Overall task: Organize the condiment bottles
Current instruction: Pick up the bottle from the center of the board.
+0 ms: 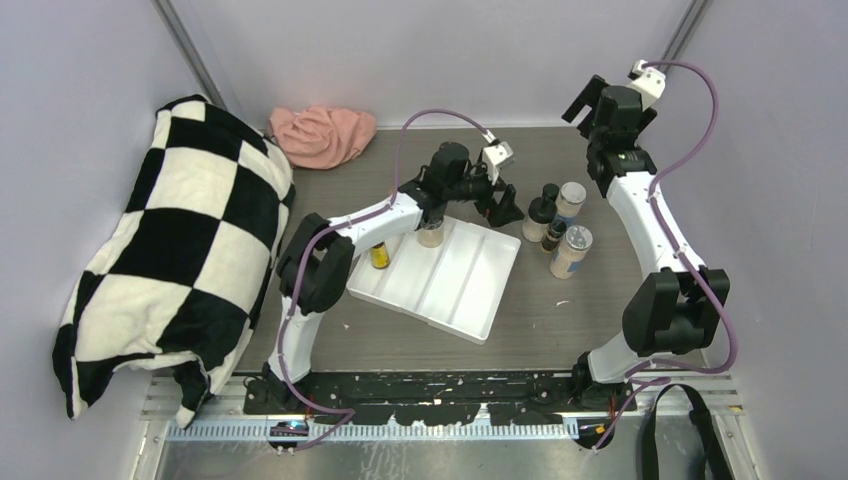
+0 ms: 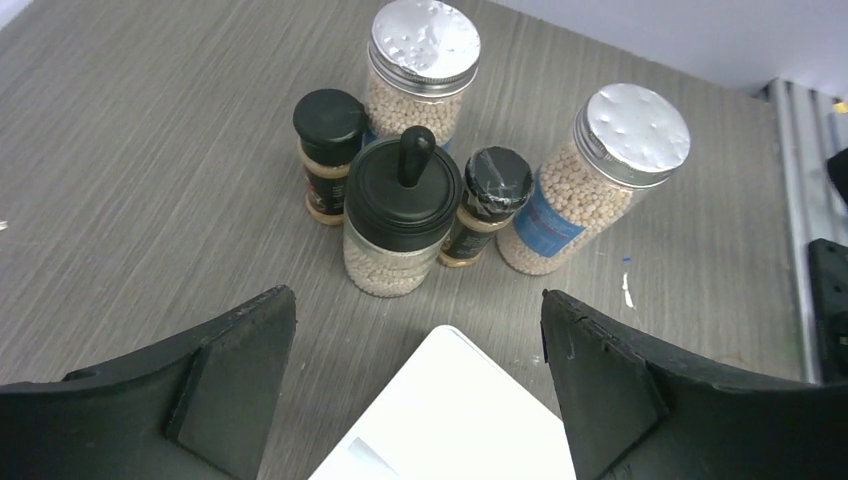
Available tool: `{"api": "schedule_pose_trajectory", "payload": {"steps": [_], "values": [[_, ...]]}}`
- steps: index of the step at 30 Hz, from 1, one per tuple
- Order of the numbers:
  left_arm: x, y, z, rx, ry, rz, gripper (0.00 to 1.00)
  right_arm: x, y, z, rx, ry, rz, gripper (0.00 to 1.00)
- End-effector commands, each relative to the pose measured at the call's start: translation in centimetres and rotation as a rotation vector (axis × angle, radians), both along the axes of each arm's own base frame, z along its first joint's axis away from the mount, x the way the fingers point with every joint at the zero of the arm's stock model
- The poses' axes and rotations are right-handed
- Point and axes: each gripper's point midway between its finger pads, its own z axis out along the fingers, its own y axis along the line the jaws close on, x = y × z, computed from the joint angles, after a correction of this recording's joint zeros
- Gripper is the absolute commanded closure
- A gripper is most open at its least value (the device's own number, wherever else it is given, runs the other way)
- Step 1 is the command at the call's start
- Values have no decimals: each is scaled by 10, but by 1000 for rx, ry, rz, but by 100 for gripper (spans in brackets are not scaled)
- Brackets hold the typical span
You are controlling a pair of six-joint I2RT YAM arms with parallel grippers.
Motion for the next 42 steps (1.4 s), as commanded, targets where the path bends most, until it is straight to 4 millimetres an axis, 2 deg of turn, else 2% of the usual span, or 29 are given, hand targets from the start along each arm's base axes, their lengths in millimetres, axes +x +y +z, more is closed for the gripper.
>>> {"api": "schedule_pose_trajectory", "payload": {"steps": [1, 8, 14, 23, 24, 26, 34, 42], "values": [[-6, -9, 28, -109, 46, -129, 7, 5, -5, 30, -24, -69, -16, 4], [-19, -18, 21, -106, 118, -280, 6, 9, -10, 28, -33, -70, -31, 4], [-18, -23, 7, -83, 124, -315, 4, 13, -14, 24, 2, -75, -35, 4], [5, -34, -29, -21, 29, -233, 3, 16, -11, 31, 16, -92, -18, 4], [8, -36, -32, -17, 25, -225, 3, 15, -23, 31, 13, -92, -40, 4], [13, -39, -37, -14, 7, -204, 3, 15, -24, 32, 12, -96, -42, 4], [31, -55, -45, -25, -78, -123, 3, 17, -25, 31, 5, -97, -39, 4], [40, -62, -41, -64, -134, -75, 8, 23, -24, 24, 5, -93, -29, 4]]}}
